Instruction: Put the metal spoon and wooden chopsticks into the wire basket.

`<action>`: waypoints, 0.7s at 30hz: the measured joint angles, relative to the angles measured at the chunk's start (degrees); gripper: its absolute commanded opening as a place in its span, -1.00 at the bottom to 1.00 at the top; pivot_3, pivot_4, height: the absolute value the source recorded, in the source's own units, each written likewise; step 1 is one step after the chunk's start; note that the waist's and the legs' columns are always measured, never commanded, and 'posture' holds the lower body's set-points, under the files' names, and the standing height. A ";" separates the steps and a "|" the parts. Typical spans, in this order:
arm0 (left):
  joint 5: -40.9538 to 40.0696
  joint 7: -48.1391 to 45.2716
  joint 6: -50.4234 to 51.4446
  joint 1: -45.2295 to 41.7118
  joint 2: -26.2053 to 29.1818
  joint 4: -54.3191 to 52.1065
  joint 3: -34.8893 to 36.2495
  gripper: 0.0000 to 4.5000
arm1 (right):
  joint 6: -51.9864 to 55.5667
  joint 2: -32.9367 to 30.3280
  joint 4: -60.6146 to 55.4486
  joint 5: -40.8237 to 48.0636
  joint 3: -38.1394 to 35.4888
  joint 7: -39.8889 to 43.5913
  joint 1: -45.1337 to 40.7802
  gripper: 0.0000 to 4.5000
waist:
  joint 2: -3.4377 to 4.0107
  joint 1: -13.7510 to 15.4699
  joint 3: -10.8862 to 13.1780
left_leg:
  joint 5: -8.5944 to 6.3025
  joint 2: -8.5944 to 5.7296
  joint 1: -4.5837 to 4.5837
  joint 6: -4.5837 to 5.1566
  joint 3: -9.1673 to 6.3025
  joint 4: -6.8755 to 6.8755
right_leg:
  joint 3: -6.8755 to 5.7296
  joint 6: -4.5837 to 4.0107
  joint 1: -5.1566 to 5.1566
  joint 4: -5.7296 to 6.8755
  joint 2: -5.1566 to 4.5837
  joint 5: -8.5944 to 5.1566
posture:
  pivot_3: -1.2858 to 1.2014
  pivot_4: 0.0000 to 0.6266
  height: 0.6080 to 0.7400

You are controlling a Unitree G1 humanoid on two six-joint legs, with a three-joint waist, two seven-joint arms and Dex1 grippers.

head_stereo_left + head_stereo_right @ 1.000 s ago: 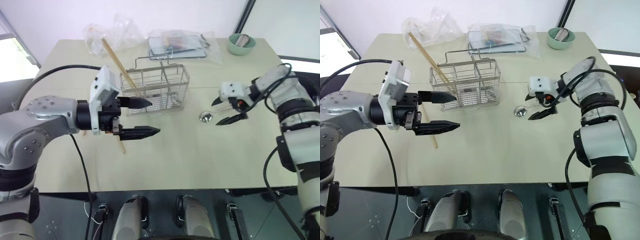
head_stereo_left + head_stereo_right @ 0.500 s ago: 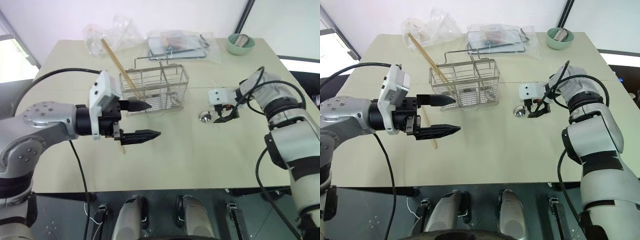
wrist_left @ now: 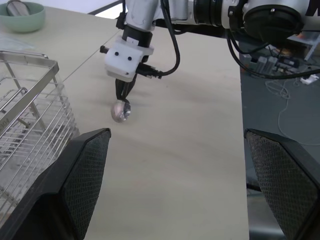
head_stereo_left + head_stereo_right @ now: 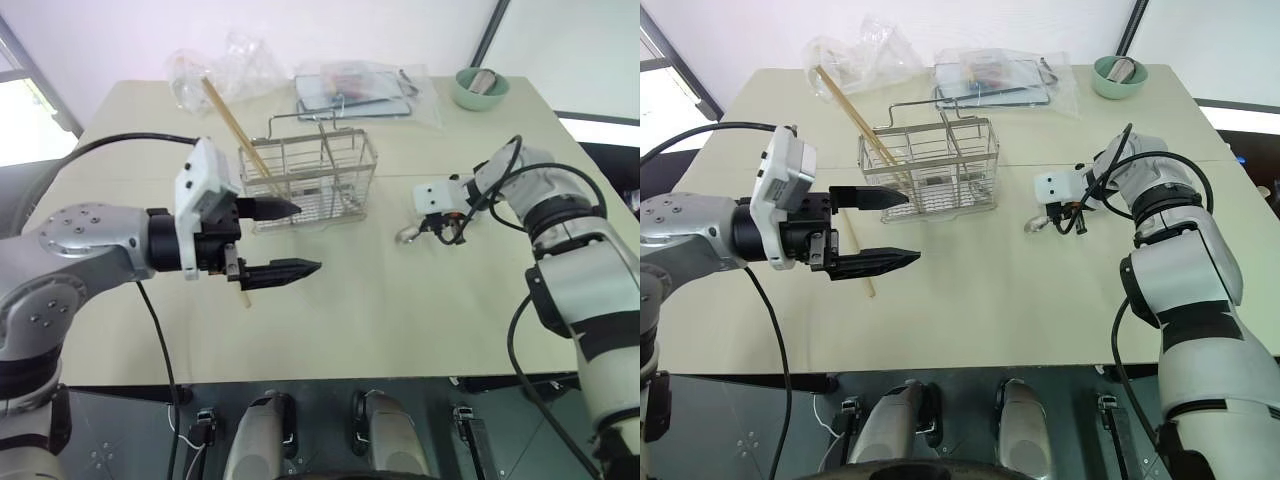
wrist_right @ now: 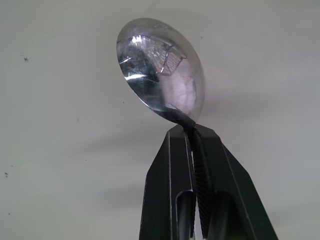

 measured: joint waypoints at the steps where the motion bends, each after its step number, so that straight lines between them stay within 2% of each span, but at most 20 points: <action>1: 0.04 -0.05 0.00 -0.31 0.05 0.23 0.00 1.00 | -0.13 0.01 0.00 0.76 -0.68 -0.30 0.35 -0.99 | 0.00 -0.01 0.00 | 0.00 0.00 0.00 0.00 0.00 0.00 | 0.00 0.00 0.00 0.00 0.00 0.00 | 0.03 -0.52 0.50; 4: 0.43 -0.27 -0.07 -1.26 0.53 0.98 0.01 1.00 | 0.38 0.13 -0.08 5.97 -5.98 2.35 0.85 -0.99 | 0.00 -0.06 0.00 | 0.00 -0.01 0.00 0.00 0.01 0.00 | 0.01 0.00 0.00 0.00 0.01 0.00 | 0.03 -0.52 0.50; 8: 1.40 -0.30 -0.39 -2.48 0.71 3.73 0.27 1.00 | 5.22 1.14 -2.67 17.49 -15.90 12.92 0.84 -0.99 | 0.00 -0.03 0.00 | 0.01 0.00 0.02 0.00 0.00 0.00 | 0.00 0.00 0.02 0.00 0.05 0.00 | 0.03 -0.52 0.50; 12: 2.42 -0.15 -1.50 -5.54 0.84 7.02 1.39 1.00 | 18.75 0.10 -15.81 32.25 -20.34 19.60 2.79 -0.99 | 0.01 0.33 0.01 | 0.01 0.05 0.00 0.01 -0.03 0.01 | -0.01 0.00 0.02 0.02 0.03 0.01 | 0.03 -0.52 0.50; 16: 3.98 -1.19 -2.50 -6.97 1.75 9.89 2.60 1.00 | 38.64 -2.91 -30.64 45.34 -24.53 19.79 4.92 -0.99 | 0.01 0.44 0.01 | -0.01 0.04 -0.02 0.02 -0.04 0.02 | -0.03 0.00 0.02 0.02 -0.03 0.01 | 0.03 -0.52 0.50; 18: 5.21 -2.21 -3.04 -8.25 1.75 11.61 2.51 1.00 | 49.39 -2.48 -35.15 51.25 -29.59 16.12 3.81 -0.99 | 0.01 0.33 0.01 | -0.01 0.05 -0.01 0.02 -0.04 0.01 | -0.03 0.00 -0.03 0.07 -0.01 0.01 | 0.03 -0.52 0.50; 21: 6.68 -3.34 -4.07 -9.52 1.62 13.22 2.15 1.00 | 56.85 -0.63 -39.28 55.89 -34.36 8.42 1.10 -0.99 | 0.01 0.09 0.00 | -0.02 0.05 -0.01 0.01 0.00 -0.06 | -0.02 -0.01 -0.09 0.07 0.01 0.01 | 0.03 -0.52 0.50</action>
